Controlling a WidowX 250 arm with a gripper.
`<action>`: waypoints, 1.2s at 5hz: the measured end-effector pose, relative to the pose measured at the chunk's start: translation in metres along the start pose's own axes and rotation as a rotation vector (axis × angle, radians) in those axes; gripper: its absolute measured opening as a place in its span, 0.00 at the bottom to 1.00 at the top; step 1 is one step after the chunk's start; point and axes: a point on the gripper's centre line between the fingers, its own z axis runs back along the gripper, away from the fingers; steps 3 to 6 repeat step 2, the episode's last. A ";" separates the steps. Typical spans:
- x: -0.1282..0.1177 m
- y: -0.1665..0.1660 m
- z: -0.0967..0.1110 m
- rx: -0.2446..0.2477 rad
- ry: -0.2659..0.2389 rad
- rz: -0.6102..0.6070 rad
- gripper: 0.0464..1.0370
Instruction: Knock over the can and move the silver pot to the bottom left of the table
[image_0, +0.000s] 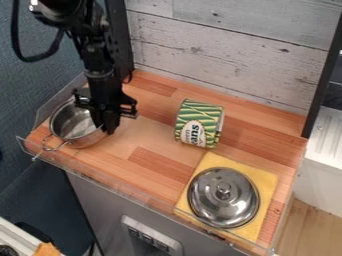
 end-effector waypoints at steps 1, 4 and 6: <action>0.004 -0.002 0.033 0.001 -0.082 -0.078 0.52; -0.001 -0.004 0.036 -0.004 -0.056 -0.149 0.83; -0.001 -0.004 0.036 -0.004 -0.056 -0.149 0.83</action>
